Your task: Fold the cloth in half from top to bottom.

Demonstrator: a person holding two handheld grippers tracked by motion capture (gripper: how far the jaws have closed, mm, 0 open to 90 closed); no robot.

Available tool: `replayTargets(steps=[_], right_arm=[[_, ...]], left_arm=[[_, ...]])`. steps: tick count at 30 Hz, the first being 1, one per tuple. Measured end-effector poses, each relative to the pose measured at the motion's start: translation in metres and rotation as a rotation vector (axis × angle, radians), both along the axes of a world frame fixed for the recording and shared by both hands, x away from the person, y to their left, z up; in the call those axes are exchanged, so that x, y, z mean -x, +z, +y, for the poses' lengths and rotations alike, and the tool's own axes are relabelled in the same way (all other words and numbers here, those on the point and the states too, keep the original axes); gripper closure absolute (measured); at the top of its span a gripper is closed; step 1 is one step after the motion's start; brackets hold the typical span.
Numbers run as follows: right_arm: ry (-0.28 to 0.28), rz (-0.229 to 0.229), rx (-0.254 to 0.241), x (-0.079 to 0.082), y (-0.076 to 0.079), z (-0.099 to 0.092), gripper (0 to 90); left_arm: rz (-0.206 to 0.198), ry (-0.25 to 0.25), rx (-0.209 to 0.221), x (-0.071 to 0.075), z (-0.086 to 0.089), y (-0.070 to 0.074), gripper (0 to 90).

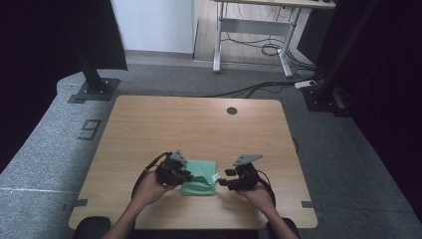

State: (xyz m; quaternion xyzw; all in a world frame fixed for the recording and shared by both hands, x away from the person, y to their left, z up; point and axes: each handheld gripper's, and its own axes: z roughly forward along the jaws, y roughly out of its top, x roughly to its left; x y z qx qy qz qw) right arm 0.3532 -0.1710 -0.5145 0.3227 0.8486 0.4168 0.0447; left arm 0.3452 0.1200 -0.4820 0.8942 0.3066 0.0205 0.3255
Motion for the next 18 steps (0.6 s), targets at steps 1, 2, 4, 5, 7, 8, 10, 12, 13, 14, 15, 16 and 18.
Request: replayTargets(steps=[1, 2, 4, 5, 7, 8, 10, 12, 13, 14, 15, 16, 18], right_arm=[[-0.003, -0.003, 0.002, -0.001, 0.000, -0.001, 43.8], [-0.012, 0.000, 0.003, -0.002, 0.000, -0.001, 43.1], [-0.021, -0.002, 0.011, -0.005, 0.001, 0.001, 40.9], [-0.024, -0.005, 0.014, -0.006, 0.001, 0.002, 40.0], [-0.034, -0.010, 0.023, -0.008, 0.002, 0.006, 37.0], [-0.039, -0.020, 0.026, -0.010, 0.002, 0.009, 35.7], [-0.049, -0.029, 0.032, -0.014, 0.003, 0.014, 32.7], [-0.062, -0.042, 0.041, -0.019, 0.002, 0.019, 29.9], [-0.064, -0.045, 0.045, -0.021, 0.002, 0.021, 29.0], [-0.070, -0.051, 0.048, -0.024, 0.001, 0.024, 27.7], [-0.075, -0.054, 0.051, -0.026, 0.001, 0.026, 26.8], [-0.081, -0.056, 0.054, -0.029, 0.000, 0.028, 26.1], [-0.095, -0.059, 0.058, -0.033, -0.003, 0.031, 24.8]], left_arm=[[-0.001, -0.001, 0.003, 0.002, 0.004, 0.000, 71.5], [-0.005, 0.003, 0.009, 0.004, 0.006, 0.001, 67.8], [-0.021, 0.016, 0.024, 0.005, 0.011, 0.004, 59.2], [-0.038, 0.027, 0.030, 0.004, 0.013, 0.007, 55.9], [-0.067, 0.054, 0.035, -0.001, 0.017, 0.014, 48.5], [-0.079, 0.068, 0.044, -0.005, 0.017, 0.017, 44.9], [-0.116, 0.102, 0.048, -0.016, 0.017, 0.023, 37.3], [-0.142, 0.131, 0.045, -0.029, 0.015, 0.024, 32.0], [-0.159, 0.148, 0.051, -0.038, 0.014, 0.023, 30.5], [-0.167, 0.162, 0.059, -0.044, 0.013, 0.021, 29.3], [-0.169, 0.174, 0.062, -0.051, 0.012, 0.019, 29.2], [-0.169, 0.186, 0.058, -0.058, 0.011, 0.015, 28.8], [-0.173, 0.206, 0.030, -0.070, 0.007, 0.006, 26.9]])
